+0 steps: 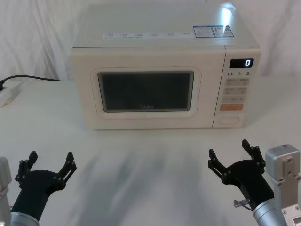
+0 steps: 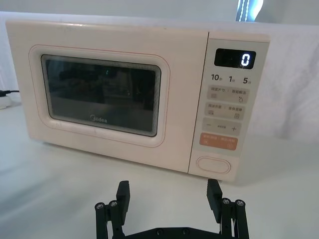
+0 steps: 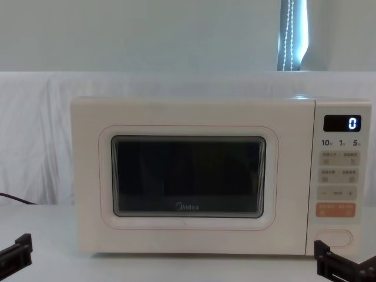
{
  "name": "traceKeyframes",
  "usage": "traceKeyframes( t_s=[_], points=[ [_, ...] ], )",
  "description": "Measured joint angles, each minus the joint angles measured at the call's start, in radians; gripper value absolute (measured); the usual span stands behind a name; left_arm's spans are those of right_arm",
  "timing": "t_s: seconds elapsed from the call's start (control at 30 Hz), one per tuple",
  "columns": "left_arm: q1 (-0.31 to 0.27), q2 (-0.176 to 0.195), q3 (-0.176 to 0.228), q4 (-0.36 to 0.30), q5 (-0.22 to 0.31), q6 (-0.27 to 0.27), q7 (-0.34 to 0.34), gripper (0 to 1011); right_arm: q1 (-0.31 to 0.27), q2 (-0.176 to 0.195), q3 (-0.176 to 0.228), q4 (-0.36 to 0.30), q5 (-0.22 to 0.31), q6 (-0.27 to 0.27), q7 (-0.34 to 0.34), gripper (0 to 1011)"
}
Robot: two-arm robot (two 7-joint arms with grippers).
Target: Press the button to open the microwave door with one hand; close the microwave door with the other hand.
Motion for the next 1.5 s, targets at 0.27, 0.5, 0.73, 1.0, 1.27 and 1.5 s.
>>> traceKeyframes(
  t_s=[0.27, 0.5, 0.73, 1.0, 1.27, 1.5],
  points=[
    [0.0, 0.0, 0.0, 0.0, 0.0, 0.0, 0.0, 1001, 0.0, 0.0, 0.0, -0.001, 0.0, 0.0, 0.0, 1000],
    [0.0, 0.0, 0.0, 0.0, 0.0, 0.0, 0.0, 1001, 0.0, 0.0, 0.0, -0.001, 0.0, 0.0, 0.0, 1000],
    [0.0, 0.0, 0.0, 0.0, 0.0, 0.0, 0.0, 1001, 0.0, 0.0, 0.0, -0.001, 0.0, 0.0, 0.0, 1000],
    [0.0, 0.0, 0.0, 0.0, 0.0, 0.0, 0.0, 1001, 0.0, 0.0, 0.0, -0.001, 0.0, 0.0, 0.0, 1000],
    [0.0, 0.0, 0.0, 0.0, 0.0, 0.0, 0.0, 1001, 0.0, 0.0, 0.0, -0.001, 0.0, 0.0, 0.0, 1000],
    [0.0, 0.0, 0.0, 0.0, 0.0, 0.0, 0.0, 1001, 0.0, 0.0, 0.0, -0.001, 0.0, 0.0, 0.0, 1000]
  ],
)
